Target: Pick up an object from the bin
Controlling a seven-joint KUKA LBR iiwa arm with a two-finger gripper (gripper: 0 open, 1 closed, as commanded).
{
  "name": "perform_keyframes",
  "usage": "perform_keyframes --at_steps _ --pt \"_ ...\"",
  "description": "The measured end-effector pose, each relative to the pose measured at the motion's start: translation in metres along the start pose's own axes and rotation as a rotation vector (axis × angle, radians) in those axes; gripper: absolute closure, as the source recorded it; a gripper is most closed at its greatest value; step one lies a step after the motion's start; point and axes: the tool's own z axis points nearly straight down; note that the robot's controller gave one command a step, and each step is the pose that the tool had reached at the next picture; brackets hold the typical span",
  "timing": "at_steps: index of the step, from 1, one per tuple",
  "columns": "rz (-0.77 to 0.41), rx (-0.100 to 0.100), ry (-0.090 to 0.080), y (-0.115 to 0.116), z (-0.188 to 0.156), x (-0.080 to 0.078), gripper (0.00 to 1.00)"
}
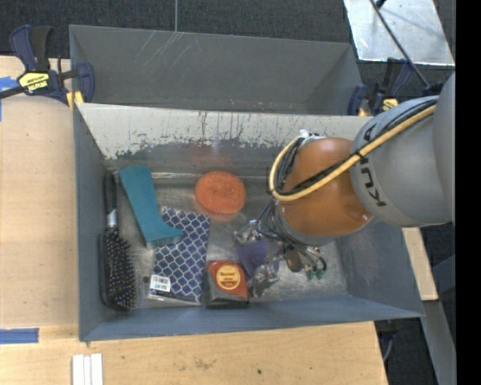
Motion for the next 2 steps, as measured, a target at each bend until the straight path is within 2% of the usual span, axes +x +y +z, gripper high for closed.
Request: perform_keyframes --at_steps 1,2 --pt "0.030 -0.002 0.016 -0.023 -0.052 -0.001 1.00" --pt "-0.006 -0.001 0.014 -0.013 -0.120 -0.006 1.00"
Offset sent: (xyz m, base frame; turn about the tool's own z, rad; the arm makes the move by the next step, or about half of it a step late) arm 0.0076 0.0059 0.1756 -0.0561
